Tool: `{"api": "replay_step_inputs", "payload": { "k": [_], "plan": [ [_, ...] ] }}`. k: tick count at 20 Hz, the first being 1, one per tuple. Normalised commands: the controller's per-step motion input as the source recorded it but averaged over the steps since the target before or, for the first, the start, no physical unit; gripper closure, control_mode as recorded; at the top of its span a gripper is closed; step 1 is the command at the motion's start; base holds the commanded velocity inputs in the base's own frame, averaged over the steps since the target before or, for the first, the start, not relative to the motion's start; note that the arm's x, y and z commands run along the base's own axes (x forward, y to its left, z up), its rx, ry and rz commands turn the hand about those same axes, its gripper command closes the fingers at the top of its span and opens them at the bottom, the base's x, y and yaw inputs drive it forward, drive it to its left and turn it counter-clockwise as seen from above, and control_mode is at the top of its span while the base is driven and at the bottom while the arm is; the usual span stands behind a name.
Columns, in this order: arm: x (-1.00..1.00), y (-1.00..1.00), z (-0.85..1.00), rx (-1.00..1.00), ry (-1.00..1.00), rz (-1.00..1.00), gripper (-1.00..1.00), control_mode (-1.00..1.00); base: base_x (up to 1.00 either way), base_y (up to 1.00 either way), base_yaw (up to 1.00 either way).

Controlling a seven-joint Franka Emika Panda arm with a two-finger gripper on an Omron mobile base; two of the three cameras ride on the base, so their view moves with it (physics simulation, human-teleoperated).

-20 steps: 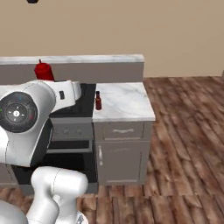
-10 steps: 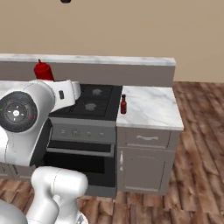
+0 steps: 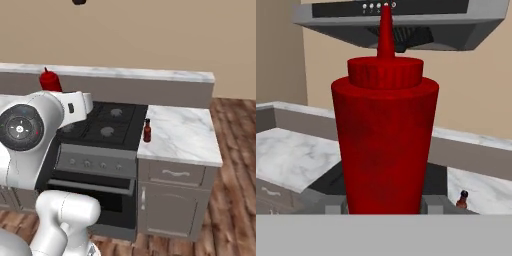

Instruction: Take 2 condiments from the cabinet and move them on the counter near the stove.Make sure the condiments are lined up with each other, next to each other.

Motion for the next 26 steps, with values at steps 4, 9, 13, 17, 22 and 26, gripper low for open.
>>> {"api": "replay_step_inputs", "payload": {
  "k": [4, 9, 13, 17, 22, 26],
  "plan": [
    [0.00, 0.00, 0.00, 0.00, 0.00, 0.00, 1.00, 1.00, 0.72, -0.01, 0.11],
    [0.00, 0.00, 0.00, 0.00, 0.00, 0.00, 1.00, 1.00, 0.76, -0.17, 0.07],
    [0.00, 0.00, 0.00, 0.00, 0.00, 0.00, 1.00, 1.00, 0.71, -0.23, 0.06],
    [0.00, 0.00, 0.00, 0.00, 0.00, 0.00, 1.00, 1.00, 0.62, -0.25, 0.04],
    [0.00, 0.00, 0.00, 0.00, 0.00, 0.00, 1.00, 1.00, 0.40, -0.08, 0.03],
    [0.00, 0.00, 0.00, 0.00, 0.00, 0.00, 1.00, 1.00, 0.05, 0.00, 0.00]
  ]
}}
